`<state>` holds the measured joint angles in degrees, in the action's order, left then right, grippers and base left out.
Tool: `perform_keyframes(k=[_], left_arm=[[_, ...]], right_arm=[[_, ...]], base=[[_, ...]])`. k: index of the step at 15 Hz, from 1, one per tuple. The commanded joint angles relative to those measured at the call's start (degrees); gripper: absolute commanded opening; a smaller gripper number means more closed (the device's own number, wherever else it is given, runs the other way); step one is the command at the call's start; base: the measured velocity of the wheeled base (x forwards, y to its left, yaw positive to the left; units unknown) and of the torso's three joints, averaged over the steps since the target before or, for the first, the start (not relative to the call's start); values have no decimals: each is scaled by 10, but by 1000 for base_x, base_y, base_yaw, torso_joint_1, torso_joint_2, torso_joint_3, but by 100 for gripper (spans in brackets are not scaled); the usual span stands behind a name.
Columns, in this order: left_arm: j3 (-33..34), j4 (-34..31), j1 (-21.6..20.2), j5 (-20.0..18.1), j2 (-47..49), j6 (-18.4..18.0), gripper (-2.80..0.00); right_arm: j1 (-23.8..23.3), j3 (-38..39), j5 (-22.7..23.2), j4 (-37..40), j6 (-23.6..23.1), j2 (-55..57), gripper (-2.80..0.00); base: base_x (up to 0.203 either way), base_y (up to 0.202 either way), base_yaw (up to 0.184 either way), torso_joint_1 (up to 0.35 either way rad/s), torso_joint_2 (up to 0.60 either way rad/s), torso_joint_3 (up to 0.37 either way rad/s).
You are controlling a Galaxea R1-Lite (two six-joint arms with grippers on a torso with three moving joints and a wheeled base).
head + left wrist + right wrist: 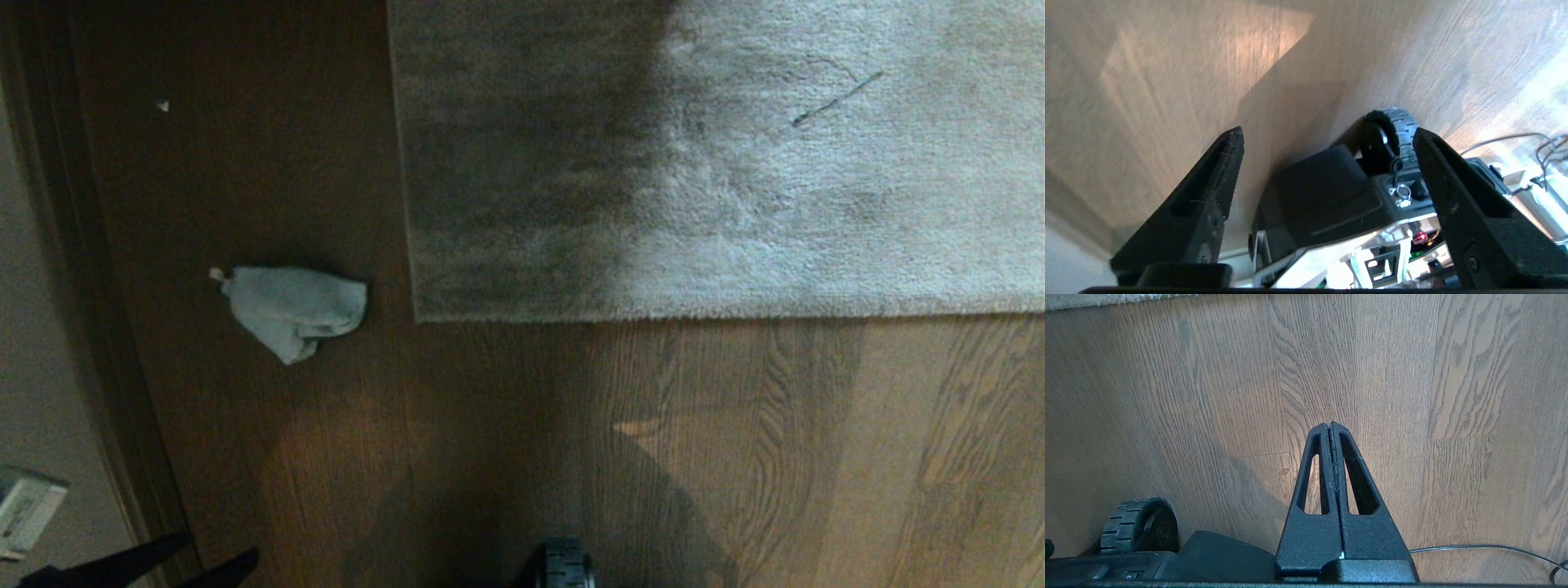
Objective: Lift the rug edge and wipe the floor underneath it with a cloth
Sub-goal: Pick up the rag
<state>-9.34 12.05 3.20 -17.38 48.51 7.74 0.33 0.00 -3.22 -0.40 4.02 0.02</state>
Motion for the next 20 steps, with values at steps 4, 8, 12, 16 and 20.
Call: perform_keyframes(k=[4, 8, 12, 16, 20], left_arm=[[-2, 130, 36, -3, 154, -5, 0], [-6, 282, 52, 1, 263, -7, 0], [-6, 384, 68, 11, 334, -9, 0], [-6, 477, 73, 30, 406, -35, 0], [-17, 607, 72, 69, 486, -63, 0]], right_arm=[[0, 0, 0, 0, 0, 0, -280], [0, 0, 0, 0, 0, 0, -280], [0, 0, 0, 0, 0, 0, -280], [0, 0, 0, 0, 0, 0, -280], [0, 0, 0, 0, 0, 0, -280]], base=[[0, 0, 0, 0, 0, 0], [0, 0, 0, 0, 0, 0], [0, 0, 0, 0, 0, 0], [0, 0, 0, 0, 0, 0], [0, 0, 0, 0, 0, 0]])
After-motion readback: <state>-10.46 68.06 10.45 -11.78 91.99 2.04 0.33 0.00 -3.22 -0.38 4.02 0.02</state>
